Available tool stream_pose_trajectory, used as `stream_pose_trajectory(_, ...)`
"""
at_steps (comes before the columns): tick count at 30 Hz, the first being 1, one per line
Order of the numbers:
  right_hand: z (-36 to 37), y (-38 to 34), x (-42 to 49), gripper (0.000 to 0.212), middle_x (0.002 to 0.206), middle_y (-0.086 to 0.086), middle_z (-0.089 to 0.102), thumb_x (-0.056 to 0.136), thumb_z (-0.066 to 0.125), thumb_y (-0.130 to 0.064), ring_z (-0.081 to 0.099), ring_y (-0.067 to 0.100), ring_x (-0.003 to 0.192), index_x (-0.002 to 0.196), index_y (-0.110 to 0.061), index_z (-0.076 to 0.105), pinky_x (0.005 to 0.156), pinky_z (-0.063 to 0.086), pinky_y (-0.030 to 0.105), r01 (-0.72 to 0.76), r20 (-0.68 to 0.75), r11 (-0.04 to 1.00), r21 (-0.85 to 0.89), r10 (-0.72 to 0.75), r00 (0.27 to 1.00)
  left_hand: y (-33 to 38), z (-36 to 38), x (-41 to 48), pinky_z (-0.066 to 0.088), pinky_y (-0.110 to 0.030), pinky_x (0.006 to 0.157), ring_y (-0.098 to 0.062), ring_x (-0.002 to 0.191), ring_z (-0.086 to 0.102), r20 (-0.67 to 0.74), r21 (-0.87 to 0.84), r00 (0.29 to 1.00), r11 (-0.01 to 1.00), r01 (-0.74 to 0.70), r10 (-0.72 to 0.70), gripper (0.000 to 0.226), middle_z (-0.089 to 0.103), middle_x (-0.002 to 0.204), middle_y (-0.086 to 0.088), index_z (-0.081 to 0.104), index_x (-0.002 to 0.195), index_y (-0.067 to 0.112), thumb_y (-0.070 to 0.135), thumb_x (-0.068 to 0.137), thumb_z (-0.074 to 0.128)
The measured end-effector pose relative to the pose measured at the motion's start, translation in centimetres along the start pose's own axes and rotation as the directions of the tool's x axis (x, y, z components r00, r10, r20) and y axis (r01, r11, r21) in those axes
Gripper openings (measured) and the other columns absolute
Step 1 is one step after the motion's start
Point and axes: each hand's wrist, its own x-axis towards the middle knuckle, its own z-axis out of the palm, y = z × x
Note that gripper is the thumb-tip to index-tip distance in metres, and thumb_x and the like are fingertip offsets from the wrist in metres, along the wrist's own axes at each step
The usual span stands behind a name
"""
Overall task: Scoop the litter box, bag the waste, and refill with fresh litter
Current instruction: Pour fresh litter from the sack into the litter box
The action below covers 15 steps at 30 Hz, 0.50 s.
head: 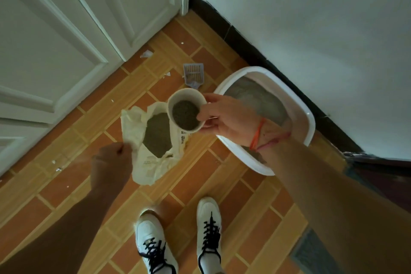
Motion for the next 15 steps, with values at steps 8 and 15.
stream_pose_trajectory(8, -10.6, 3.8, -2.7, 0.028, 0.105, 0.011, 0.072, 0.086, 0.061, -0.016, 0.066, 0.028, 0.105, 0.114, -0.013, 0.064, 0.101, 0.047, 0.046, 0.027, -0.415, 0.985, 0.169, 0.047, 0.908, 1.6, 1.0, -0.6, 0.026, -0.029, 0.049, -0.024, 0.048, 0.038, -0.005, 0.047, 1.000, 0.999, -0.005, 0.005, 0.043, 0.041, 0.051, -0.010, 0.045, 0.055, 0.002, 0.010, 0.097, 0.050)
stream_pose_trajectory(15, -17.6, 8.2, -4.5, 0.044, 0.098, 0.004, 0.061, 0.078, 0.072, -0.041, 0.066, 0.022, 0.088, 0.116, -0.025, 0.056, 0.076, 0.060, 0.039, -0.163, -0.793, 0.983, 0.088, 0.168, 0.586, 2.1, 2.3, -0.6, 0.028, -0.031, 0.047, -0.025, 0.045, 0.039, 0.013, 0.120, 0.995, 0.988, -0.095, 0.094, 0.046, 0.047, 0.050, -0.023, 0.043, 0.052, 0.002, 0.010, 0.096, 0.051)
